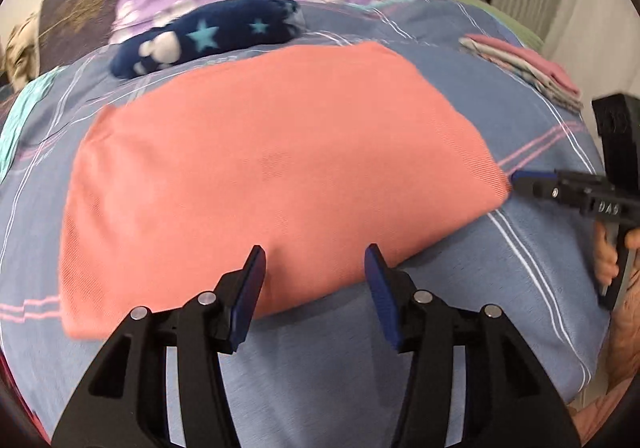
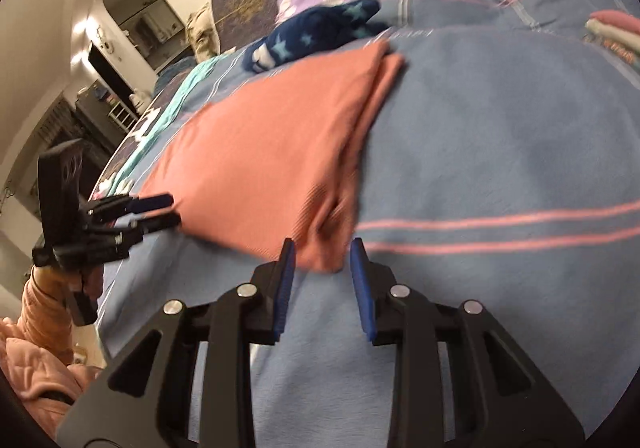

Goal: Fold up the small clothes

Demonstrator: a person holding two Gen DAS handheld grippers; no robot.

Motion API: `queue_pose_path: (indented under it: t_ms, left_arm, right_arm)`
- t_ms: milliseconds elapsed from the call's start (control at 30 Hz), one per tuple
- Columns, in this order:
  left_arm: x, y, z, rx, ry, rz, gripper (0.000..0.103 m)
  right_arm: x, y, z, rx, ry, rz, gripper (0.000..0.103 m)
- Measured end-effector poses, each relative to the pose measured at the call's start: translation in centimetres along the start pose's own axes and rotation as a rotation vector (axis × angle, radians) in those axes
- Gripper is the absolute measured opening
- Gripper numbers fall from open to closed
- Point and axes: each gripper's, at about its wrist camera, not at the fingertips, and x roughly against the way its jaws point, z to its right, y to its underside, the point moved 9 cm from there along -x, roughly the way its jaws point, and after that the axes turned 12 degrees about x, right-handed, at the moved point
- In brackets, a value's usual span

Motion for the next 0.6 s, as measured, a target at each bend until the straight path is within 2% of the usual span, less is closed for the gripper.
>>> queue_pose_path:
  t_ms: [100,167,233,333,400,500,600]
  left_arm:
    - [0.6,0.0,-1.0,0.014,0.005,0.024,0.052]
    - [0.9,0.2,-1.6,0.031,0.012,0.032,0.052]
    - [1.9,1.7,-2.4,0.057,0.011,0.036,0.052]
    - [2.4,2.5,-4.2,0.094,-0.013,0.048,0.052]
    - [2.6,2.9,-6.0,0.132,-0.029,0.055,0.052]
    - [3.6,3.2,-9.5,0.210,-0.053,0.078,0.052]
    - [4.9,3.0,-12.4,0.266,-0.085,0.116,0.052]
  right_arm:
    - [-1.1,-0.4,0.1,-0.010,0.023,-0.019,0.030]
    - [-1.2,-0.4,0.6,-0.017,0.055,-0.028,0.012]
    - [-0.7,-0.6,0.7,-0.034,0.077,-0.013,0.002]
    - [0.6,0.5,1.2,-0.048,0.122,-0.015,0.001]
    - [0.5,1.7,2.4,-0.062,0.215,-0.067,0.000]
    - [1.5,1.9,2.1,-0.099,0.213,-0.040,0.000]
    - [2.3,0.2,0.0,-0.049,0.204,0.007,0.004]
